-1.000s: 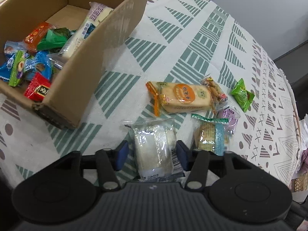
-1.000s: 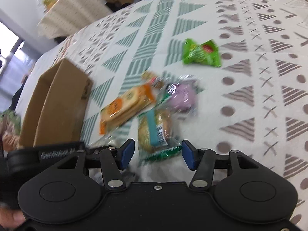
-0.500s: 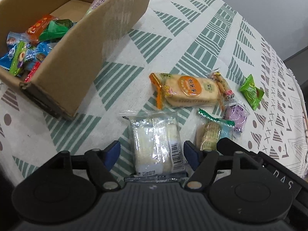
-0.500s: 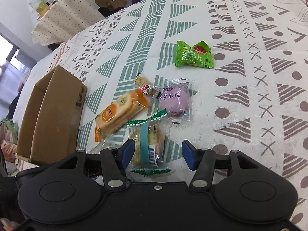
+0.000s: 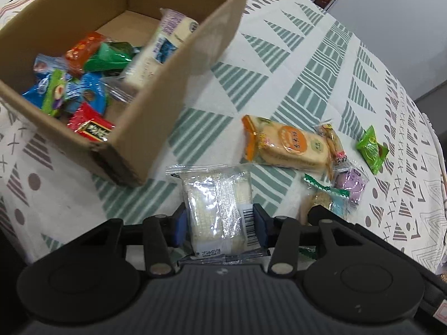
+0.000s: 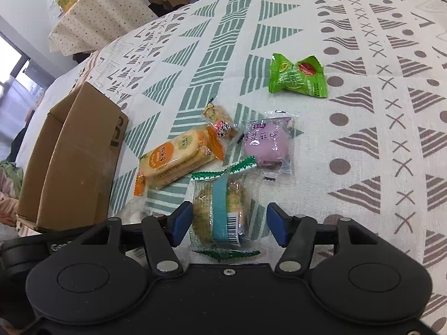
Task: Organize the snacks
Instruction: 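Grasp the white cake packet with left tool while right tool grasps teal-banded biscuit, then carry both packets over the box and open both tools to drop them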
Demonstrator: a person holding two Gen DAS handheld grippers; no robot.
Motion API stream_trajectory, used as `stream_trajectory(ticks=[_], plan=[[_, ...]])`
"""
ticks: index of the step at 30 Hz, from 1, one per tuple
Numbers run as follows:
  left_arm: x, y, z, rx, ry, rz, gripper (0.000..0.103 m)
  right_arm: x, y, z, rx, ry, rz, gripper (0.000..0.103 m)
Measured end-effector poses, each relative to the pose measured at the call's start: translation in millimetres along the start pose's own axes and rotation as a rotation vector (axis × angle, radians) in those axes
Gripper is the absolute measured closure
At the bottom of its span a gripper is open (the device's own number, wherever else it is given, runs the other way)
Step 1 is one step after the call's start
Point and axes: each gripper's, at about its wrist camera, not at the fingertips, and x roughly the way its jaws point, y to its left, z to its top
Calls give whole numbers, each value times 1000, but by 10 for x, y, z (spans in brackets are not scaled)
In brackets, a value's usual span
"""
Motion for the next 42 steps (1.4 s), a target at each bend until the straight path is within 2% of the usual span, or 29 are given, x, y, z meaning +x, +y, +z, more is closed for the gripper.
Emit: stream_trajectory(ticks=[4,6,9,20,27,37,42], plan=[[-48,35,-14,1,-2,-5,56,25,91,-37,-52,-2,-29,43],[-77,44,-21,3,-5,-7,56,23,121,-51,-74,9,-27,57],[-141,43,-26,6,-14,-12,56,-5,126,-63,-71,19,-18,59],[-577,10,42,29,-94,-65,57,-310,200,-24,-34,-76,64,59],[-901,77,130,39,-164,-89,57,-472,392,21,-35,-150,126,59],[-1213,317,296,9,-226,-105,57,-603,602,24,-25,-225,176,59],[-1330,493,406,-9,-256,-102,57,-617,826,-3,-30,-270,200,59]])
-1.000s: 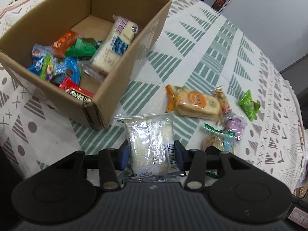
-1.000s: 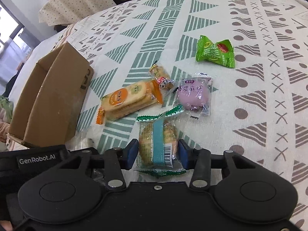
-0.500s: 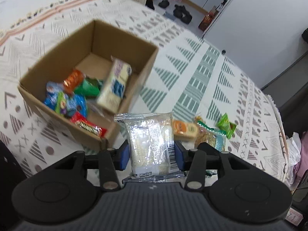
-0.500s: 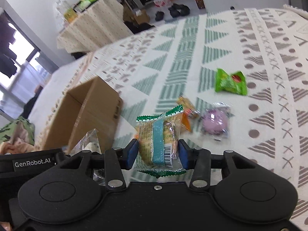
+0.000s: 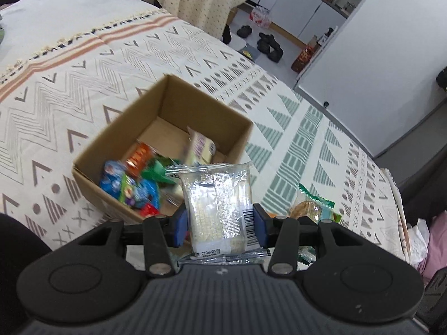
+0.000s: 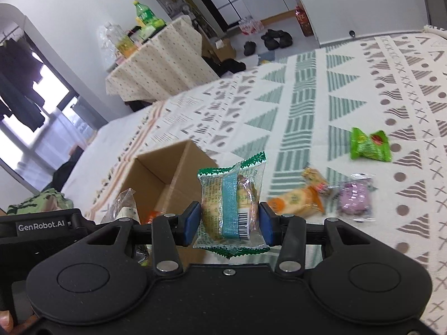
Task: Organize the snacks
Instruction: 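Carry both packets over the box and open both tools to drop them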
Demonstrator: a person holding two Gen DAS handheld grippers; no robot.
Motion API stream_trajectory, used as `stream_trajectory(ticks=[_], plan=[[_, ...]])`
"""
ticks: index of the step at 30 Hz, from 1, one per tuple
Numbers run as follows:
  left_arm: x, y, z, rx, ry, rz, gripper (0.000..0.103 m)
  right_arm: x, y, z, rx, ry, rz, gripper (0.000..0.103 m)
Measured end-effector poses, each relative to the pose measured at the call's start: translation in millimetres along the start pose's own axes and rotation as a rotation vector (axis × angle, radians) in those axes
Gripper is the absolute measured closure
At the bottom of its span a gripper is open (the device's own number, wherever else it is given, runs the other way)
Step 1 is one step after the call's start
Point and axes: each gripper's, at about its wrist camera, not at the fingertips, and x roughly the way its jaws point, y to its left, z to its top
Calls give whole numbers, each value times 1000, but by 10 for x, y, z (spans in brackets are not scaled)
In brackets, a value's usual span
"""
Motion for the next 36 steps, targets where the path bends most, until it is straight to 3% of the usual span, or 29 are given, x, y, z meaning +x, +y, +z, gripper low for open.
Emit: stream_trajectory(ticks=[14,30,36], plan=[[-67,609,467,-62,-49,40,57,180,534,24,-41,-63,32,59],[242,917,725,-90,15,1,56,592,896,-178,-141,48,41,58],[381,940,800,-88,36,-4,56,560,887,-144,-131,23,40,44]])
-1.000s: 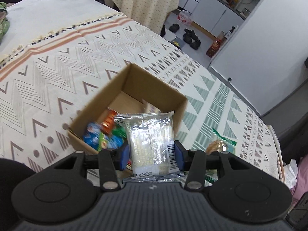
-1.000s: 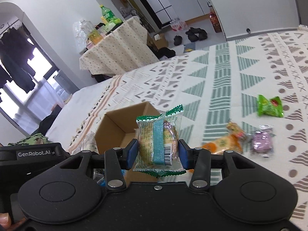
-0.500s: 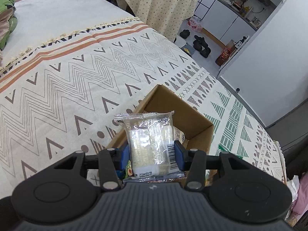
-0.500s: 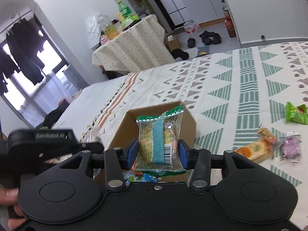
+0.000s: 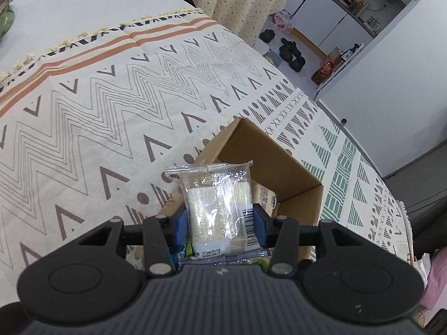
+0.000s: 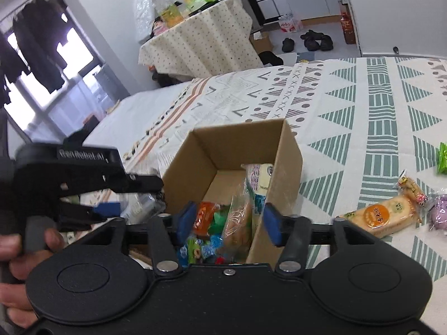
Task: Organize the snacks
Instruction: 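Carry both packets over the box and open both tools to drop them, then move both tools back toward the remaining snack pile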
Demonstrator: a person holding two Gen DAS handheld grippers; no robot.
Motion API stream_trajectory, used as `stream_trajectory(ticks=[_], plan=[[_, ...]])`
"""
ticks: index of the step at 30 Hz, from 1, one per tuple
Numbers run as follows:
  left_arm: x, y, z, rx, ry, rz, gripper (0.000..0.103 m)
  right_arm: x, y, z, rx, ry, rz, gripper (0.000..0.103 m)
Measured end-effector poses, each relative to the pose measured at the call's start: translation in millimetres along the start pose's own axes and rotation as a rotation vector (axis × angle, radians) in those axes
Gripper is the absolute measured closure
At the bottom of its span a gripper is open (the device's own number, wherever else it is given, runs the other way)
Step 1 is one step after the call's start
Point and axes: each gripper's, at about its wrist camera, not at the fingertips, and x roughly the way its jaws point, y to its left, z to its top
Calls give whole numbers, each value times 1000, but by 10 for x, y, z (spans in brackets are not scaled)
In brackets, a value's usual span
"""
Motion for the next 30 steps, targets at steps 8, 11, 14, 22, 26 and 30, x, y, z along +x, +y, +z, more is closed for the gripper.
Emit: stream_trajectory(ticks=[8,11,14,22,26,30], plan=[[82,-142,119,41,-13,-14,56,-9,-192,84,55,-33,-52,44],[41,-236,154,71,-49,-12,46,-2,-251,101,63,-36,-62,44],[23,-269,156,73,-60,10,38,2,-295,109,71,-30,-65,44],[2,-238,15,64,-44,58,29,-48,-330,100,74,-9,-72,39],[-45,-276,-74,80,-39,73,22,-89,-363,95,85,3,-82,38],[-75,-308,-168,100,-27,86,14,-126,-390,85,93,5,-91,35]])
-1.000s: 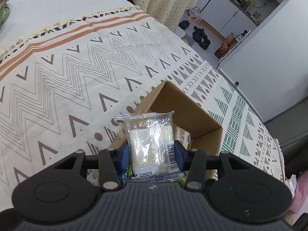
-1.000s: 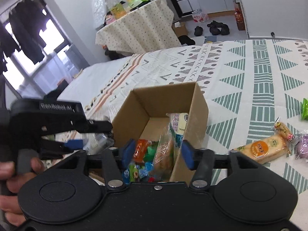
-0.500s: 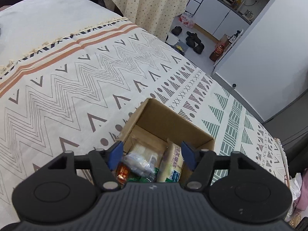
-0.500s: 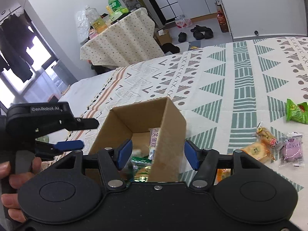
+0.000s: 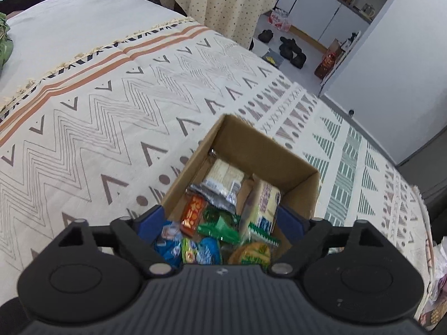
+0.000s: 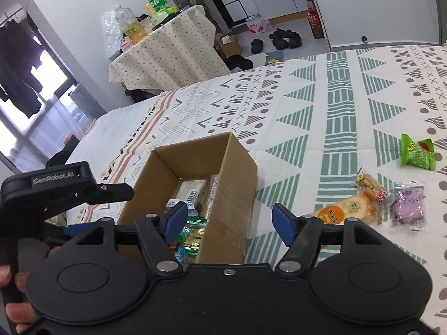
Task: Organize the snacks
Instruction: 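Move both tools back toward the remaining snack pile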
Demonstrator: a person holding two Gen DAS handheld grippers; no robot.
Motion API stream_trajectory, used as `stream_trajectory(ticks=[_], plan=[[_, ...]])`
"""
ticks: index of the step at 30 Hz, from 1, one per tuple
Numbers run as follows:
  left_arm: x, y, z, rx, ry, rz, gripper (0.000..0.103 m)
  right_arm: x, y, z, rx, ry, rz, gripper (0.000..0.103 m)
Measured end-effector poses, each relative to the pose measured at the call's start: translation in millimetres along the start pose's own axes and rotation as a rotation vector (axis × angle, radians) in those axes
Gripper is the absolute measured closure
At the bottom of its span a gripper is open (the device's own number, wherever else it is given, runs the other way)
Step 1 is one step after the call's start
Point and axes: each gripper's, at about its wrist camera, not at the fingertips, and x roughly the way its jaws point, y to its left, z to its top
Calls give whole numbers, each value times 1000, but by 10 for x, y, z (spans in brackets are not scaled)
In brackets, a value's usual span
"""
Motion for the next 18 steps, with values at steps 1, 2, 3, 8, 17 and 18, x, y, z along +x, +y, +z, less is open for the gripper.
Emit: stream_trajectory(ticks=[1,2,3,8,17,18], plan=[[-4,-11,-20,6,8,5,14,-10,-9,-4,2,0,-2,34],[-8,-25,-37,11,16,13,14,-18,-18,-2,3,1,-4,33],[-15,-38,-56,14,20,21,14,-40,-25,0,3,-1,-5,32],[-115,-143,-147,38,16,24,13,-162,-23,26,-11,-17,0,20],[-303,-424,-312,100,-23,22,0,-427,-190,58,-3,-66,-28,5],[-316,-450,-334,102,-23,19,0,-462,-219,60,-2,-71,-32,3]])
